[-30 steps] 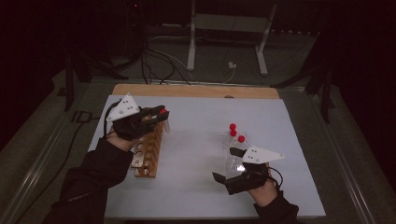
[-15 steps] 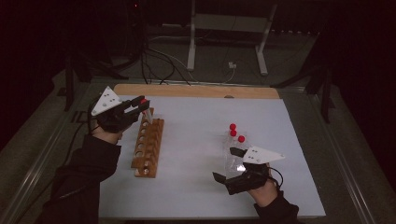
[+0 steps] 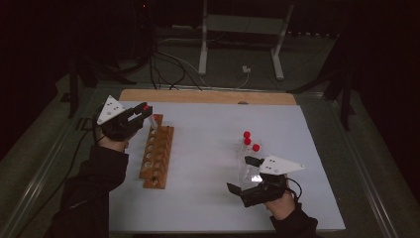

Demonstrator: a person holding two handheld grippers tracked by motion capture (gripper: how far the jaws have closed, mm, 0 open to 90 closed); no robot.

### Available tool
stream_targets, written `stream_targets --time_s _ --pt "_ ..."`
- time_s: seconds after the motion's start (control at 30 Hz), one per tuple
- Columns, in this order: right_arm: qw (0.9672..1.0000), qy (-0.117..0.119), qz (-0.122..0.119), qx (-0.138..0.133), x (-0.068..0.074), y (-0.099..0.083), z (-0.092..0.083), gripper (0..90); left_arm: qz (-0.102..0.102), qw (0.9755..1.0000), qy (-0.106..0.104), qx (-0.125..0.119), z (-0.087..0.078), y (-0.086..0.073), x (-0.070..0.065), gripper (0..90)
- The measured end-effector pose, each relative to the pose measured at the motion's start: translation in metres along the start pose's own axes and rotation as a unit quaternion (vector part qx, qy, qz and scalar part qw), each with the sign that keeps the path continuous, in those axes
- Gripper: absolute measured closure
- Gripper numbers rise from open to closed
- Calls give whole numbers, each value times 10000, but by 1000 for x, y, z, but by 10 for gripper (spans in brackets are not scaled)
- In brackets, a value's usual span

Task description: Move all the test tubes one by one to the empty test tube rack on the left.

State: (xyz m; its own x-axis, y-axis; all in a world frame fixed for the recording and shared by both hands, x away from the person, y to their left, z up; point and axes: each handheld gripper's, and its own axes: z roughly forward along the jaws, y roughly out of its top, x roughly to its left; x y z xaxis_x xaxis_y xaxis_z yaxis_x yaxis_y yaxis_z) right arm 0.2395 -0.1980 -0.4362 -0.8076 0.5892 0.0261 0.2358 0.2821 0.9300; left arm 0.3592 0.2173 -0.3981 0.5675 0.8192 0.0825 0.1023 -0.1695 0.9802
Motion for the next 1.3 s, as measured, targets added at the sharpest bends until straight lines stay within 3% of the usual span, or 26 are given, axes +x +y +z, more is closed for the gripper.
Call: stream_targets --time_s 0.17,0.47,0.83,1.3 --pt "10000 18 15 7 -1 -1 0 0 -131 9998 125 11 4 -12 5 721" --pt "10000 21 3 38 0 -1 0 0 -271 9993 133 233 11 -33 7 721" --pt "10000 42 3 55 0 -1 1 0 -8 9973 173 710 20 -51 1 721" --pt "10000 48 22 84 -1 -1 1 0 142 9940 225 1057 25 -53 -2 720"
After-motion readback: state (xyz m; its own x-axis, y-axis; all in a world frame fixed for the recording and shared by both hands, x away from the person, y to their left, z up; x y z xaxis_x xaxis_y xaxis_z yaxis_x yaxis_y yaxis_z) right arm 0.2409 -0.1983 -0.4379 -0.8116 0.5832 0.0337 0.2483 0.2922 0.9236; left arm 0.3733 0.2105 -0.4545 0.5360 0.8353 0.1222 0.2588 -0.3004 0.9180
